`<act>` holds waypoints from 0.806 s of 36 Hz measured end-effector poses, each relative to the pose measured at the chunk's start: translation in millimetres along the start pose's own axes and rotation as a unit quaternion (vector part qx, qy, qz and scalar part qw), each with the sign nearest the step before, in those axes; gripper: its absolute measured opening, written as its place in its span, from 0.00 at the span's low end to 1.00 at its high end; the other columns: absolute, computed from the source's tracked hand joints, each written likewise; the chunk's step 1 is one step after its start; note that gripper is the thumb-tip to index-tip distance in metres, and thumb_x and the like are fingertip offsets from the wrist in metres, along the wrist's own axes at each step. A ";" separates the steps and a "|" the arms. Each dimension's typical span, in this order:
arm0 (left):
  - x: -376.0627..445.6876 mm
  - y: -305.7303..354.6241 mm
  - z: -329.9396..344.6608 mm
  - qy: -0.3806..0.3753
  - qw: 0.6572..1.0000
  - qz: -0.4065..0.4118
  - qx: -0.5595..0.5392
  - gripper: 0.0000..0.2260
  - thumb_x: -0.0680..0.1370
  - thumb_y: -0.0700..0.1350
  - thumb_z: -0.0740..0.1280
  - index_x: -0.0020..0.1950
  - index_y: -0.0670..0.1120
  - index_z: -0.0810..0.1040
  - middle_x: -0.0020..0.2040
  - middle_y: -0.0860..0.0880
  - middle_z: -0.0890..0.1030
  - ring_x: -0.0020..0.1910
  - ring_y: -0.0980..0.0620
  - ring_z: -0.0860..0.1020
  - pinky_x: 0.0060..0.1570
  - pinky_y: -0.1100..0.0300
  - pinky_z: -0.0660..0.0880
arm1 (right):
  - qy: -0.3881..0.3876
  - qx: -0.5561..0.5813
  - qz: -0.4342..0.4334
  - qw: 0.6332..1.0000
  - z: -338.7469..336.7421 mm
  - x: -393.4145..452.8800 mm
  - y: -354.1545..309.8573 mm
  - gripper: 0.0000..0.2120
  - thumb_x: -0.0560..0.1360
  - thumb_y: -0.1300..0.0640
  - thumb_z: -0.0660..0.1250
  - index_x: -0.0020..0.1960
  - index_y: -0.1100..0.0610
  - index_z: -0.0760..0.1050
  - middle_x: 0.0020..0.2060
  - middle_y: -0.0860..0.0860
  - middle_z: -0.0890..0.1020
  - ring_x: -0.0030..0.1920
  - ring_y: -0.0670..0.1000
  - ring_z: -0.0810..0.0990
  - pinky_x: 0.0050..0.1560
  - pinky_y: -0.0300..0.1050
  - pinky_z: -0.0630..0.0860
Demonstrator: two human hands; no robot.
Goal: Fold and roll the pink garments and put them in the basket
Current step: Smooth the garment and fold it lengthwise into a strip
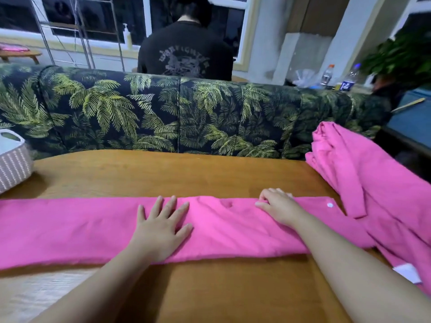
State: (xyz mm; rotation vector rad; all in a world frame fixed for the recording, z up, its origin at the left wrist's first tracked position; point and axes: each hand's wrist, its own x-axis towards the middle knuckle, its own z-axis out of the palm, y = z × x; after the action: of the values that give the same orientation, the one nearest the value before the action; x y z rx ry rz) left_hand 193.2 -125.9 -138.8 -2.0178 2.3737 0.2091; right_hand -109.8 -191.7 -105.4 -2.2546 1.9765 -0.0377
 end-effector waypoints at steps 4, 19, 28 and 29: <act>-2.3 -6.5 1.2 0.007 1.000 0.003 0.003 0.49 0.56 0.77 0.23 0.76 0.64 0.38 0.79 0.54 0.40 0.78 0.47 0.39 0.71 0.36 0.41 | 0.043 0.045 0.010 0.998 -6.7 3.9 9.2 0.09 0.80 0.50 0.62 0.45 0.54 0.68 0.48 0.53 0.78 0.52 0.57 0.76 0.44 0.47 0.64; 8.6 18.6 -9.9 -0.002 1.000 0.003 -0.006 0.48 0.60 0.72 0.33 0.77 0.54 0.53 0.79 0.50 0.48 0.78 0.49 0.42 0.72 0.38 0.44 | 0.076 -0.038 0.057 0.995 -6.9 -18.4 88.8 0.17 0.83 0.47 0.49 0.49 0.52 0.74 0.54 0.51 0.79 0.58 0.54 0.73 0.59 0.51 0.67; 41.1 116.5 2.6 0.010 0.992 0.124 -0.010 0.45 0.62 0.69 0.31 0.78 0.55 0.49 0.79 0.51 0.44 0.78 0.49 0.41 0.73 0.38 0.42 | 0.048 -0.048 0.093 0.993 -20.9 -31.6 132.2 0.15 0.77 0.54 0.55 0.59 0.52 0.75 0.59 0.51 0.77 0.62 0.54 0.72 0.61 0.48 0.66; 41.3 119.5 4.7 0.012 0.991 0.130 0.000 0.45 0.63 0.69 0.30 0.79 0.56 0.48 0.79 0.51 0.43 0.78 0.49 0.40 0.73 0.38 0.42 | 0.051 -0.052 0.101 0.992 -20.3 -31.4 135.3 0.14 0.76 0.56 0.57 0.59 0.53 0.75 0.59 0.51 0.78 0.62 0.54 0.72 0.61 0.48 0.67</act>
State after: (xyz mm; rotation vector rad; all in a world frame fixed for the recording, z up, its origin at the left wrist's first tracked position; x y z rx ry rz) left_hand 68.5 -147.2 -136.9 -1.7134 2.6464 0.1887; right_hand -249.5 -179.4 -99.7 -2.1388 2.3015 -0.0293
